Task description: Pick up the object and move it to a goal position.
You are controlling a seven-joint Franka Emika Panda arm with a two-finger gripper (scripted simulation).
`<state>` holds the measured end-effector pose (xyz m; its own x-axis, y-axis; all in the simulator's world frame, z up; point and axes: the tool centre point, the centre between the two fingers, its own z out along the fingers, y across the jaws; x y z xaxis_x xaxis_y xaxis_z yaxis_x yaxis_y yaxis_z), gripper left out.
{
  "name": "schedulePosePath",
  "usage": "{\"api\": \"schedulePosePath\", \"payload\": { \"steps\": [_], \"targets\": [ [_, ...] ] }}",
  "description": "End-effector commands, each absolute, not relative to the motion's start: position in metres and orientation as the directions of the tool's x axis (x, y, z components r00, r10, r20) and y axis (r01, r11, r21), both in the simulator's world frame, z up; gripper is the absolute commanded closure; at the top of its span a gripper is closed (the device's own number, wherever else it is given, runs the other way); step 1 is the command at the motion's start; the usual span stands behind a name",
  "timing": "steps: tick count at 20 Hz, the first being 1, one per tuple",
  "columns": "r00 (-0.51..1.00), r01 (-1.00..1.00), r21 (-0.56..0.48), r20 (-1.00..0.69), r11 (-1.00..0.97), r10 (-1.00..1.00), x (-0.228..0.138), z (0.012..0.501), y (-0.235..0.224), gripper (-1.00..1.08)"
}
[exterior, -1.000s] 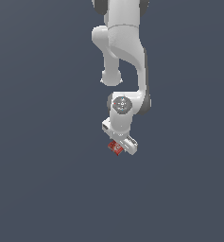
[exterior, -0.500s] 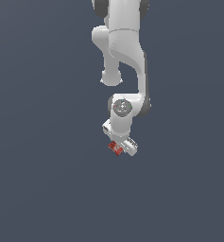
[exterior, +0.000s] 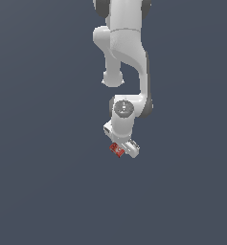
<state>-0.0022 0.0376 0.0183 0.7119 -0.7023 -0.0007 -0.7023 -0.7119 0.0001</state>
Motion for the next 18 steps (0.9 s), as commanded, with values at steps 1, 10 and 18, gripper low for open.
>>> {"api": "schedulePosePath", "payload": {
  "steps": [1, 10, 18],
  "targets": [
    [0.712, -0.702, -0.001, 0.000, -0.712, -0.702, 0.000, 0.024, 0.038, 1.08],
    [0.711, -0.703, 0.000, 0.000, -0.711, -0.703, 0.015, 0.075, 0.040, 1.08],
    [0.711, -0.703, 0.001, 0.001, -0.711, -0.703, 0.040, 0.153, 0.044, 1.08]
  ]
}}
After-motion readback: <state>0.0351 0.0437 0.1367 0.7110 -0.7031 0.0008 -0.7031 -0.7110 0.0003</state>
